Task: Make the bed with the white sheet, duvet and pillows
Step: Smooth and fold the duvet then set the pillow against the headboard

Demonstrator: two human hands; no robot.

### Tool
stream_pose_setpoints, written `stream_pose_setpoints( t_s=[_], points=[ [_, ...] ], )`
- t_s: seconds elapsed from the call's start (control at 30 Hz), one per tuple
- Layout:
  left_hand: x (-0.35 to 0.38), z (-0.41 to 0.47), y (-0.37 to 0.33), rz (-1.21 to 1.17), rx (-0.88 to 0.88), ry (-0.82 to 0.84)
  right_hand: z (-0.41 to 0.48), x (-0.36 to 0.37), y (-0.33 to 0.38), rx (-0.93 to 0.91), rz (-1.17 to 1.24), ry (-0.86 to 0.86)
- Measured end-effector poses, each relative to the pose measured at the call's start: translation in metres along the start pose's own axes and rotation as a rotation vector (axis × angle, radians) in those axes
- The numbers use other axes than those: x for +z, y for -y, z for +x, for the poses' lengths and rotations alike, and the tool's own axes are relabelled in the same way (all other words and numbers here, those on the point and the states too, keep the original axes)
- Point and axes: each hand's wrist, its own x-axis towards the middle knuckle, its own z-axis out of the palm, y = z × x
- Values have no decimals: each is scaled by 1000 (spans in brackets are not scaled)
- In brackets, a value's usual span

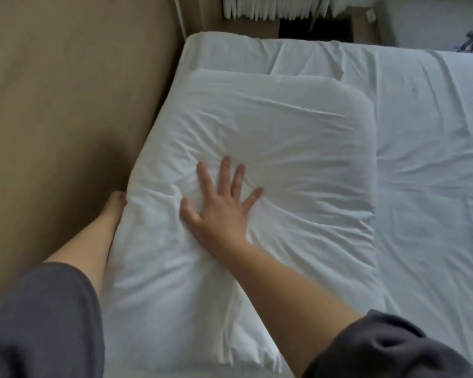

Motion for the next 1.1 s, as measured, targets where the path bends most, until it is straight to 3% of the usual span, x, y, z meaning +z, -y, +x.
stream_pose_setpoints(
  t_s=[0.1, 0.3, 0.43, 0.7, 0.8, 0.93, 1.0, 1.1],
  points=[
    [-13, 8, 46, -61, -163, 53, -6, 34, 22, -144, -233, 163],
    [8, -57, 46, 141, 166, -110, -19, 11, 6, -168, -386, 181],
    [16, -89, 50, 305, 268, -196, -26, -32, -38, -8, -432, 106],
    [37, -158, 103, 279, -84, -308, -47, -73, -103, 334, -327, 78],
    [56, -185, 104, 0, -288, -373, -56, -86, -117, 512, -162, 49],
    [99, -217, 117, -623, -664, -368, -60, -101, -157, 677, 290, 9],
    [132, -234, 125, -873, -722, -282, -63, -102, -188, 717, 466, 69],
    [183, -246, 130, -1069, -683, -225, -65, -94, -223, 731, 652, 237]
  ],
)
